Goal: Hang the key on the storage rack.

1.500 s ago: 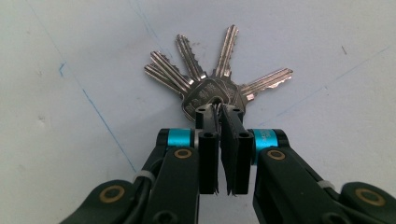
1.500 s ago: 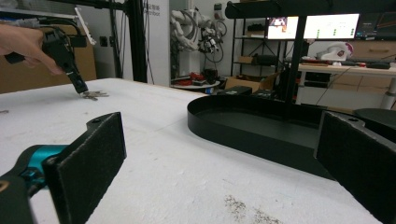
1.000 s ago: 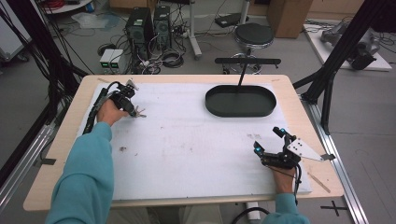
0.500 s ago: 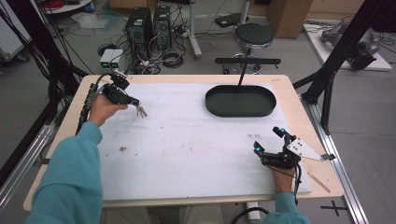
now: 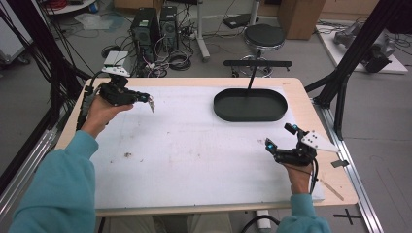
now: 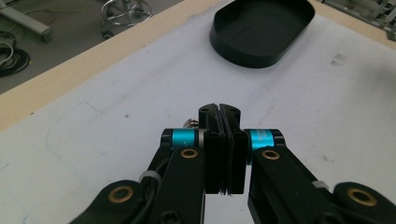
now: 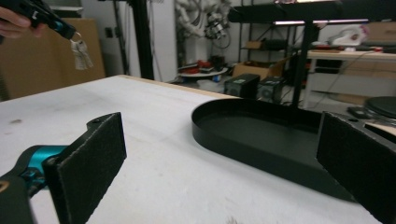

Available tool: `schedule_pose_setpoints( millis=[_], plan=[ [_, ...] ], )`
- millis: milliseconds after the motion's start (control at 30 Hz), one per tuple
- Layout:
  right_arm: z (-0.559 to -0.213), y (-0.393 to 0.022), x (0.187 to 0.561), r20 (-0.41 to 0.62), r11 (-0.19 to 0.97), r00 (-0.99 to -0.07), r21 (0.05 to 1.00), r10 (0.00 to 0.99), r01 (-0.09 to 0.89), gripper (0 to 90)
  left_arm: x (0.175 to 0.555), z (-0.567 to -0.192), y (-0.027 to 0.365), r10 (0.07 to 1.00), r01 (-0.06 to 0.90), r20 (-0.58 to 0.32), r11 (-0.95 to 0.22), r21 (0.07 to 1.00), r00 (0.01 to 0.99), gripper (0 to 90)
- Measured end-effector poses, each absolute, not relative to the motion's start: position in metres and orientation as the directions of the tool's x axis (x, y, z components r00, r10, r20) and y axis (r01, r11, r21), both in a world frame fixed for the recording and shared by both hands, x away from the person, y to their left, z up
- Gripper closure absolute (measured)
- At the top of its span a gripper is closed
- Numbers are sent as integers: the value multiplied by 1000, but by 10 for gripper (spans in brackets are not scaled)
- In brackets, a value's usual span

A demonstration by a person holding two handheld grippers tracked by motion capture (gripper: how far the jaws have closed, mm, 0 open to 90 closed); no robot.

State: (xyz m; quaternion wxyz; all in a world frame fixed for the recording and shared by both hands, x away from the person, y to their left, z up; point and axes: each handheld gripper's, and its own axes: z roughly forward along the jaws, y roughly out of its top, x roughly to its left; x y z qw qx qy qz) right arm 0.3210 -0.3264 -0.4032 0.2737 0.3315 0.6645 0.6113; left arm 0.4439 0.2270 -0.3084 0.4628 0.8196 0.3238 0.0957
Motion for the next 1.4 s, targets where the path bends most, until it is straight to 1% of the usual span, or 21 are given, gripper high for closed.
schedule_pose_setpoints(
  millis=[133, 233, 367, 400, 500, 733, 933, 967, 1100, 1400],
  plan=[
    [-367, -319, 333, 69, 32, -720, 992, 691, 125, 13, 437, -304, 218, 570, 410, -163, -336, 848, 805, 885],
    [-341, -308, 343, 73, 58, -789, 989, 610, 136, 13, 431, -300, 210, 534, 375, -157, -328, 867, 831, 885],
    [-312, -290, 354, 18, 157, -852, 981, 523, 118, 13, 425, -296, 204, 501, 345, -154, -314, 885, 852, 885],
    [-307, -286, 356, 10, 173, -862, 978, 506, 114, 13, 421, -295, 201, 477, 317, -148, -297, 900, 867, 885],
    [-294, -274, 363, -6, 205, -888, 974, 460, 100, 13, 414, -294, 195, 449, 294, -144, -284, 913, 882, 885],
    [-281, -247, 381, -11, 257, -937, 963, 348, 84, 13, 398, -290, 180, 384, 236, -113, -291, 927, 916, 885],
    [-276, -227, 392, -35, 290, -959, 956, 283, 51, 14, 391, -287, 172, 330, 192, -95, -278, 941, 939, 885],
    [-275, -224, 395, -40, 293, -962, 955, 270, 42, 13, 390, -286, 172, 333, 184, -85, -278, 943, 939, 885],
    [-273, -211, 400, -17, 307, -972, 950, 233, 57, 14, 386, -285, 168, 318, 171, -80, -270, 948, 945, 885],
    [-269, -182, 409, -26, 330, -988, 944, 155, 27, 14, 381, -288, 158, 272, 163, -92, -250, 954, 958, 884]
  ],
)
